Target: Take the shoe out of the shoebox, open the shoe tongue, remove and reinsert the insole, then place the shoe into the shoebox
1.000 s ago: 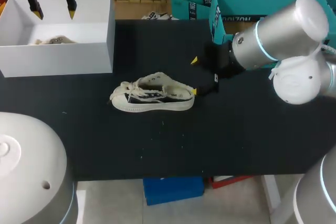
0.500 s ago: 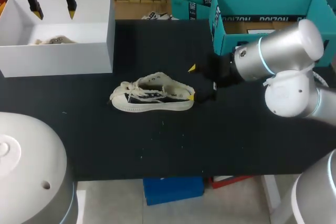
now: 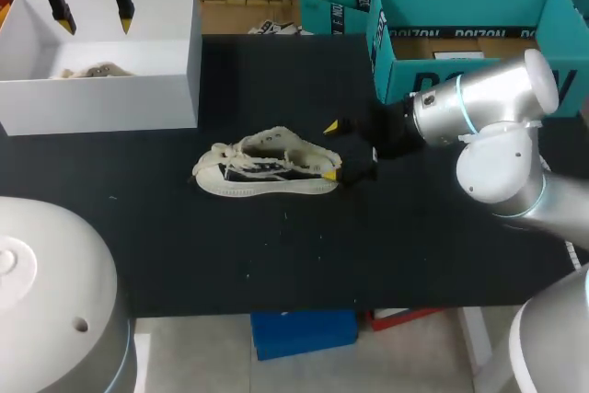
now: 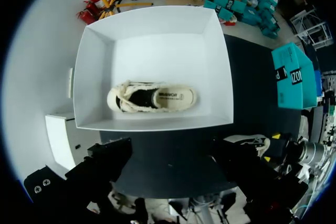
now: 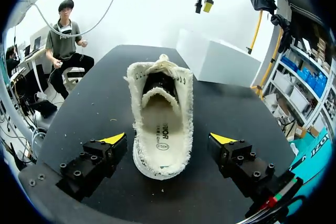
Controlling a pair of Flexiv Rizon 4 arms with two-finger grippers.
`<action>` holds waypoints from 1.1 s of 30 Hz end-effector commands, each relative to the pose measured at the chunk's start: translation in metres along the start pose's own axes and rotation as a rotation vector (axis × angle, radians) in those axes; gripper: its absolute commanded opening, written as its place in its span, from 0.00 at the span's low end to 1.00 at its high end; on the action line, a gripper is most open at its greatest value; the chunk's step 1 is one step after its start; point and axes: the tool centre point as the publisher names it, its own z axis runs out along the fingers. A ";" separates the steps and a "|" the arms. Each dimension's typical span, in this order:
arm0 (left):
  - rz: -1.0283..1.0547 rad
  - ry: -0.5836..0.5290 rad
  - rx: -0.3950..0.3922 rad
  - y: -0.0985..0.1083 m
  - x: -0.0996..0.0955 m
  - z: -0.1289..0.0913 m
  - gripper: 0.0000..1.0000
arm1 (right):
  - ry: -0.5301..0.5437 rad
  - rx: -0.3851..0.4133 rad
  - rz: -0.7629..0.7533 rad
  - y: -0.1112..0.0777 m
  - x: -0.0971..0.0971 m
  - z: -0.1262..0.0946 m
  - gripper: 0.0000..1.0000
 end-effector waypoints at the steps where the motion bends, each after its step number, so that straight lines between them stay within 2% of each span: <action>1: 0.000 -0.001 -0.002 0.000 0.000 0.000 1.00 | 0.002 -0.011 0.001 0.000 0.001 0.011 1.00; 7: 0.000 -0.001 -0.002 0.000 0.000 0.000 1.00 | 0.013 -0.014 0.015 0.001 0.011 0.020 1.00; 11: 0.000 -0.001 -0.002 0.000 0.000 0.000 1.00 | 0.018 -0.023 0.031 -0.005 0.017 0.028 1.00; 22: 0.000 -0.001 -0.002 0.000 0.000 0.000 1.00 | 0.034 -0.042 0.055 -0.016 0.016 0.044 1.00; 33: 0.000 -0.001 -0.002 0.000 0.000 0.000 1.00 | 0.026 -0.025 0.045 -0.008 0.013 0.030 1.00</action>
